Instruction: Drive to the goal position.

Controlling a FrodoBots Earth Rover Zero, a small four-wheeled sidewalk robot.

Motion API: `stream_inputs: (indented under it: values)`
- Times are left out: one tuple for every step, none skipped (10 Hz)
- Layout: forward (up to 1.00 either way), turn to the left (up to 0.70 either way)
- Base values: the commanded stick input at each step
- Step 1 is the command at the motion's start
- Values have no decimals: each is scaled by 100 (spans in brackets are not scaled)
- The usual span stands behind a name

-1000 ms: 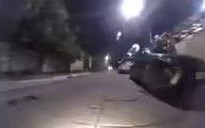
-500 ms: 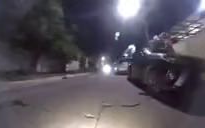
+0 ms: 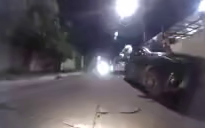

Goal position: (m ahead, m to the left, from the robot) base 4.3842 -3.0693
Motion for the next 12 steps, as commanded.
stream_inputs:
  values:
    - [50, 0]
    - [50, 0]
    - [50, -35]
    - [50, -50]
    - [50, -50]
    - [50, -50]
    - [50, -50]
    - [50, -13]
    - [50, 0]
    - [50, 0]
    - [50, 0]
    - [50, 0]
